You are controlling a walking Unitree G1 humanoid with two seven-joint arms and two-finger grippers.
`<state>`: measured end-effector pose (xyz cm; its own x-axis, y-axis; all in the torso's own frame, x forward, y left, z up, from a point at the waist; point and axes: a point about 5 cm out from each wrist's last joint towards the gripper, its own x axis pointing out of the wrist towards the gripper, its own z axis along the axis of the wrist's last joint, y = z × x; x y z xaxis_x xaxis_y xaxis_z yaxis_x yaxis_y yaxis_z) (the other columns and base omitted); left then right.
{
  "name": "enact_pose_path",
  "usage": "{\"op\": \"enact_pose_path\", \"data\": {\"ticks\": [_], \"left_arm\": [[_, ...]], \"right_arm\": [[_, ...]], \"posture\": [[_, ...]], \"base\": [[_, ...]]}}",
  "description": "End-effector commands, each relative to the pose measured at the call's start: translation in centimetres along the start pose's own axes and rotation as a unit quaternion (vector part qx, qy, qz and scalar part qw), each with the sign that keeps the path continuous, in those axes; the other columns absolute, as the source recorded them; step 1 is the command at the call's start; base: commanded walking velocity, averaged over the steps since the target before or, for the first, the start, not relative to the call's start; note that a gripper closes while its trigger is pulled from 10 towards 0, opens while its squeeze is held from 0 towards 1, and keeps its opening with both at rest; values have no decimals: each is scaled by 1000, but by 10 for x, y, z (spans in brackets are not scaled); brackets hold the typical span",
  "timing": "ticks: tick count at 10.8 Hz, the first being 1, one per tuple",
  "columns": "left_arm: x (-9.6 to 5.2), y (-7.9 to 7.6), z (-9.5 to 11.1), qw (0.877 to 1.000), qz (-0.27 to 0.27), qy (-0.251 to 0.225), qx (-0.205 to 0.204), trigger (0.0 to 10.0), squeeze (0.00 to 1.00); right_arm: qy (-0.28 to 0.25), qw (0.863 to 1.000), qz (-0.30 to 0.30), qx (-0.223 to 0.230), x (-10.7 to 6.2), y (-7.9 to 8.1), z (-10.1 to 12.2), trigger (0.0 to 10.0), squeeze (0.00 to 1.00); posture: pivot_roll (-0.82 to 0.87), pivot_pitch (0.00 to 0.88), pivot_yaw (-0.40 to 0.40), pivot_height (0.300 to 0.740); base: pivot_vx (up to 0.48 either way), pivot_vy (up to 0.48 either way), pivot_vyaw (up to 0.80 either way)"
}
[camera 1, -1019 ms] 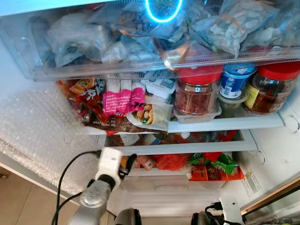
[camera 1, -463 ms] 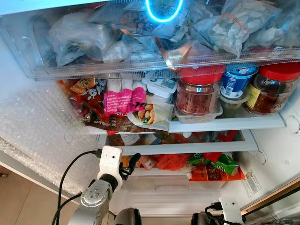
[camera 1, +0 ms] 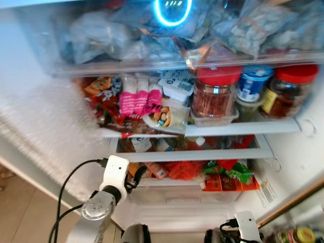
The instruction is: Restocking fridge
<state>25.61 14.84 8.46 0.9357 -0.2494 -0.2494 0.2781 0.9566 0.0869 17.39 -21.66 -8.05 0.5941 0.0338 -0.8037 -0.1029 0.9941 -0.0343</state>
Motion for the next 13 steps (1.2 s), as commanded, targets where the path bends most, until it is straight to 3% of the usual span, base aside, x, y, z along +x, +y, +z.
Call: {"op": "enact_pose_path", "data": {"ticks": [1, 13], "left_arm": [[-1, 3, -4, 1000, 4, 9, 11, 10000, 0], [-2, 21, -16, 999, 30, 28, 32, 10000, 0]], "right_arm": [[67, 998, 8, 4, -7, 7, -35, 10000, 0], [67, 998, 15, 2, -6, 6, -32, 10000, 0]], "posture": [[13, 51, 82, 638], [26, 79, 73, 638]], "base": [[-247, 0, 0], [-249, 0, 0]]}}
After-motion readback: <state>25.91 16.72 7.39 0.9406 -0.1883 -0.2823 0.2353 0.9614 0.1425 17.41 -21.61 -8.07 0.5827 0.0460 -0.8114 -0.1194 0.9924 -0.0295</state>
